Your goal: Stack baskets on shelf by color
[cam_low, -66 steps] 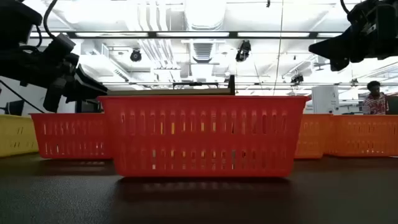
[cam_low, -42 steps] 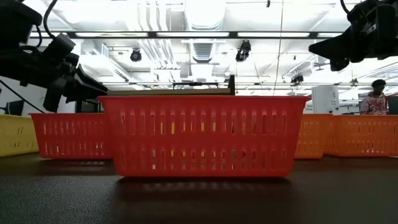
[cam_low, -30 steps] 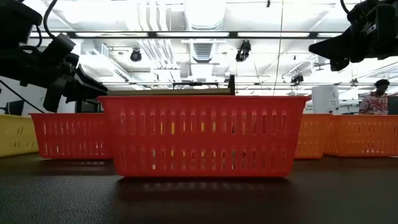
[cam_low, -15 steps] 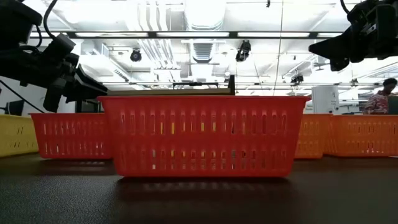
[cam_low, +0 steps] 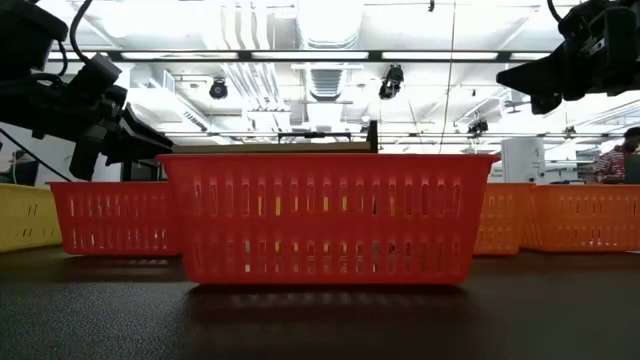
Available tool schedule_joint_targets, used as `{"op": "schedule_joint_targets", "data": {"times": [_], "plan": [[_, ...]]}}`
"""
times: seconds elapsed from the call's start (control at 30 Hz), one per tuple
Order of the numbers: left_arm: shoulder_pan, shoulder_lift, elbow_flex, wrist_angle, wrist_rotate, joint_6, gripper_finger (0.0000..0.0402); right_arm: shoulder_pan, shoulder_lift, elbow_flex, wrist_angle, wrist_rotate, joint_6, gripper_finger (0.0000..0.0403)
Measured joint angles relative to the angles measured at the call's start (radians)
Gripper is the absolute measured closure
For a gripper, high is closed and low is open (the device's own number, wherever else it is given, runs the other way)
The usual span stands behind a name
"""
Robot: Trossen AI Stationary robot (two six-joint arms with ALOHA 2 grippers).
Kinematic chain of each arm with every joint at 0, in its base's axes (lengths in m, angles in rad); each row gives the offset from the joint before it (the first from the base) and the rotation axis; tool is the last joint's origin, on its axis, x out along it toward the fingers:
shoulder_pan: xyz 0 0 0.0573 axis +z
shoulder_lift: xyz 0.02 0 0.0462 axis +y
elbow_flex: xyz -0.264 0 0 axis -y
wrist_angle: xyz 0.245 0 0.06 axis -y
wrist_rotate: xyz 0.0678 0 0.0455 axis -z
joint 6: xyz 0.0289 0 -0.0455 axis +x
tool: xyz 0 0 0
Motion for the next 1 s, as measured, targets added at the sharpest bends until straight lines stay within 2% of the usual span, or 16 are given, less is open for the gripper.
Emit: {"op": "schedule_joint_targets", "data": {"times": [0.47, 0.67, 0.8, 0.83, 0.93, 1.0], "plan": [[0.0, 0.0, 0.0, 0.0, 0.0, 0.0, 0.0308, 0.0, 0.0, 0.0, 0.0, 0.0, -0.006, 0.0394], [0.0, 0.0, 0.0, 0.0, 0.0, 0.0, 0.0308, 0.0, 0.0, 0.0, 0.0, 0.001, -0.158, 0.0394], [0.0, 0.0, 0.0, 0.0, -0.002, 0.0, 0.0308, 0.0, 0.0, 0.0, 0.0, 0.0, -0.195, 0.0394], [0.0, 0.0, 0.0, 0.0, -0.007, 0.0, 0.0308, 0.0, 0.0, 0.0, 0.0, -0.001, -0.165, 0.0394], [0.0, 0.0, 0.0, 0.0, -0.01, 0.0, 0.0308, 0.0, 0.0, 0.0, -0.001, -0.043, 0.143, 0.0394], [0.0, 0.0, 0.0, 0.0, -0.009, -0.001, 0.0308, 0.0, 0.0, 0.0, 0.01, -0.034, 0.277, 0.0394]]}}
